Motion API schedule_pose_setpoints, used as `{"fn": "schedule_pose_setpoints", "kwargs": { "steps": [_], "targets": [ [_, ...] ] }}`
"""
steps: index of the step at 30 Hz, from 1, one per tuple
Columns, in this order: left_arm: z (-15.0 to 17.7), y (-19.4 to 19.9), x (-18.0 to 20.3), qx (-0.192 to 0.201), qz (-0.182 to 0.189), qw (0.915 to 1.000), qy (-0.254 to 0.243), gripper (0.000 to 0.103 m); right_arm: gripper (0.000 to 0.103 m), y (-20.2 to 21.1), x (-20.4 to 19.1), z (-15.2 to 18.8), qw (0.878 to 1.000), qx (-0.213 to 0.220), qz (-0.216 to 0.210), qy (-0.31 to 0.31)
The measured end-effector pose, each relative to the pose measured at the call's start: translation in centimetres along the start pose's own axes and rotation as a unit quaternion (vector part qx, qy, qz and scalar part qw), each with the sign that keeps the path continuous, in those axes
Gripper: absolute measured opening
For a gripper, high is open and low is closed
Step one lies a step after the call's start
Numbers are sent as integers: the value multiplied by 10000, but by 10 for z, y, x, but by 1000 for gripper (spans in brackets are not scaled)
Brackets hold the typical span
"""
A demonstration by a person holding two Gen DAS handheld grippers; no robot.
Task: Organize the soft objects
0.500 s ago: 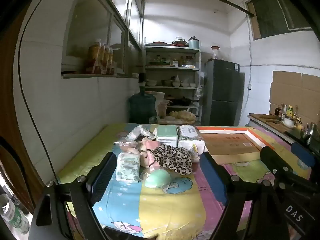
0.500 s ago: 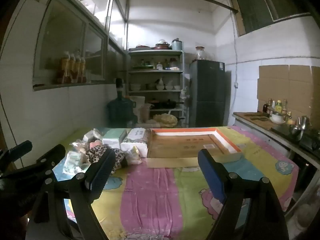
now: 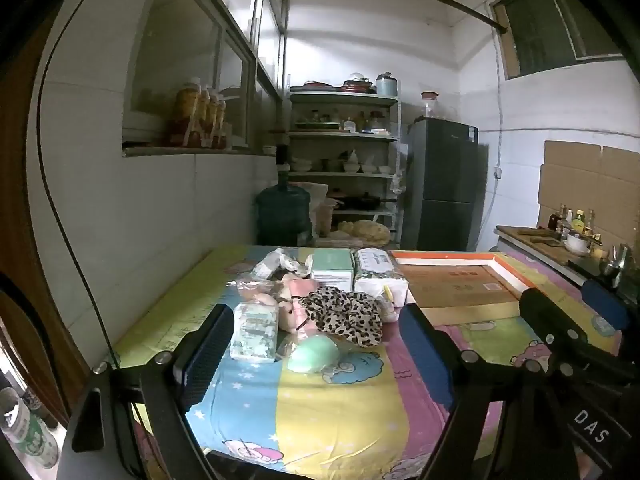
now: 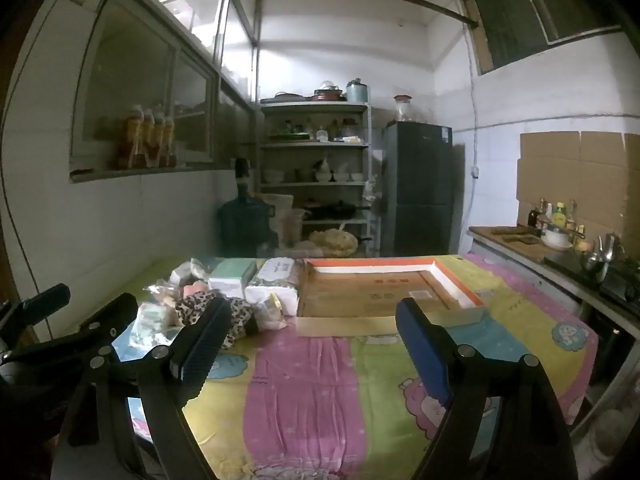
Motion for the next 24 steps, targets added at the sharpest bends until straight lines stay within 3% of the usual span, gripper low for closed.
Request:
{"fn": "schedule_pose_setpoints", "kwargs": {
  "steps": [24],
  "targets": [
    [1, -1, -8, -10, 35, 10000, 49, 85, 86, 1, -4, -2, 10000, 19, -5, 22]
  ]
}}
Point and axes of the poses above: each gripper's, at about its wrist camera, not at the fingertips, and y roughly against the way its jaws point, x to its right, z to its underside, the point moved 6 cm from there along -y, roughly the way its jaws point, and after that the axes turned 8 degrees about y, right-handed, at the moved point
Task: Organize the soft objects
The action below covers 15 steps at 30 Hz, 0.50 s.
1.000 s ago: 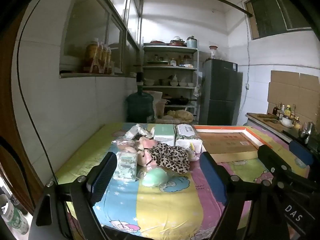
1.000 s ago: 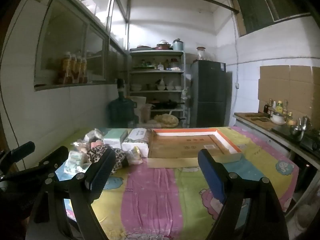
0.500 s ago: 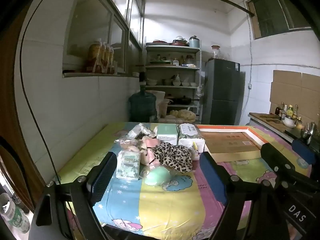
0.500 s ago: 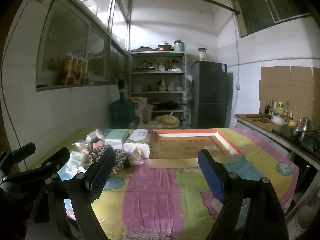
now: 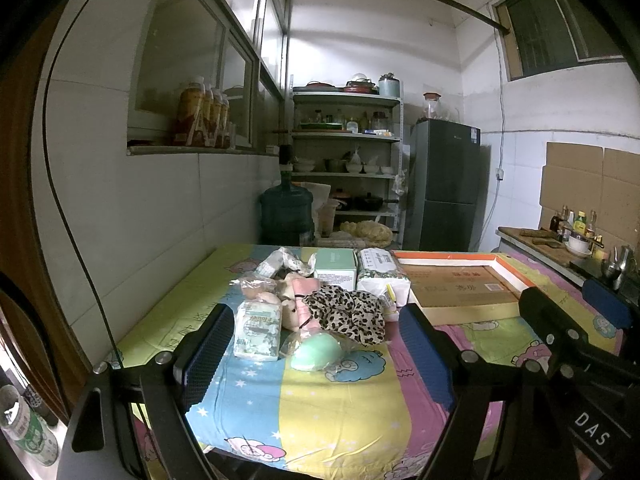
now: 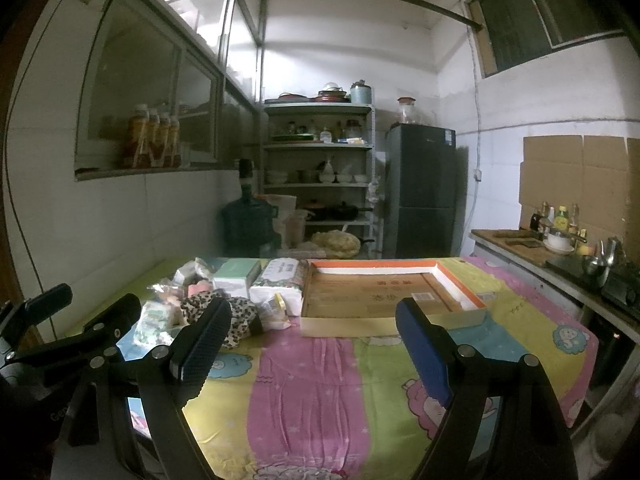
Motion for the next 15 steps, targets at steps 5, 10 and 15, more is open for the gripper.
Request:
{"fn": "schedule_pose_setpoints", "kwargs": {
  "steps": [5, 10, 15],
  "targets": [
    [0, 0, 0, -1, -2, 10000, -1, 85, 86, 0, 1, 0, 10000, 2, 2, 10],
    [0, 0, 0, -1, -1, 10000, 2, 85, 86, 0, 0, 0, 10000, 3, -1, 10],
    [0, 0, 0, 7, 1, 10000, 3, 85, 86, 1, 1, 0, 10000, 7, -4, 7]
  ]
}}
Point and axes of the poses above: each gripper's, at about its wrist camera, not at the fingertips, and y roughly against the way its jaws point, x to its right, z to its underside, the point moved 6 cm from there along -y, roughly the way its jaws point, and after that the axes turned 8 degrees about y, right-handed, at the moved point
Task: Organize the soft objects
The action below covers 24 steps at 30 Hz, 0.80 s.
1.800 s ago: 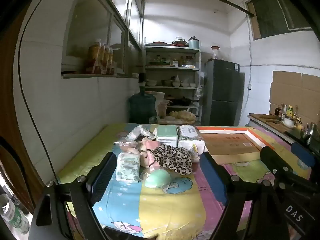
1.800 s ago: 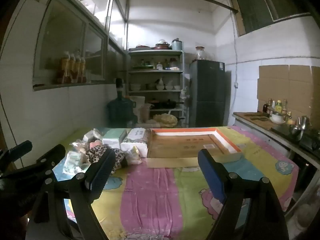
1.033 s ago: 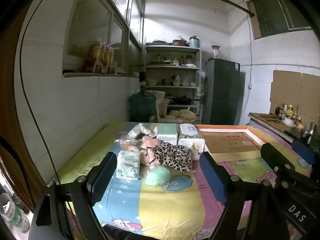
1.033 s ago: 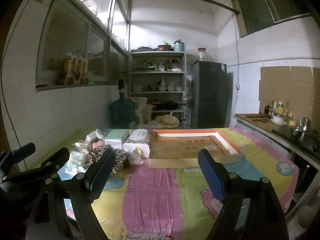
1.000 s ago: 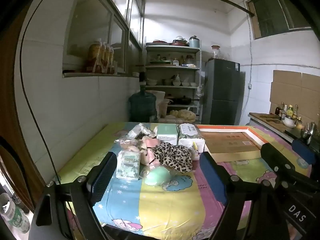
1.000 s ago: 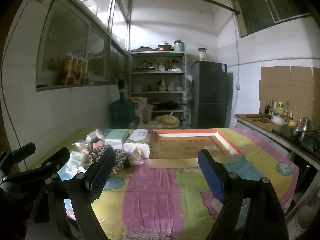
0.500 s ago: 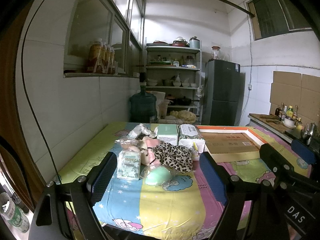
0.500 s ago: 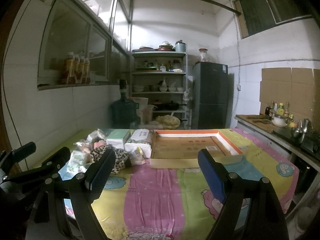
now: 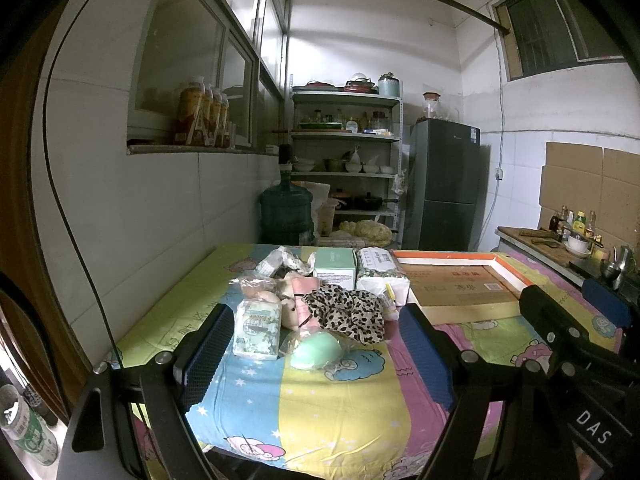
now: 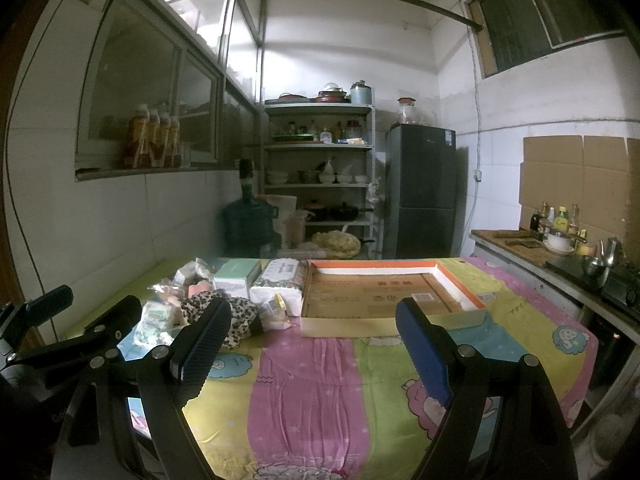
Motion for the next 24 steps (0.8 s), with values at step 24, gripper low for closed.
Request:
{"fn": "schedule_pose_setpoints", "kwargs": {
  "steps": [24],
  "targets": [
    [0, 1, 0, 3, -1, 10000, -1, 83, 86, 0, -5, -3, 10000, -4, -7, 11]
  ]
}}
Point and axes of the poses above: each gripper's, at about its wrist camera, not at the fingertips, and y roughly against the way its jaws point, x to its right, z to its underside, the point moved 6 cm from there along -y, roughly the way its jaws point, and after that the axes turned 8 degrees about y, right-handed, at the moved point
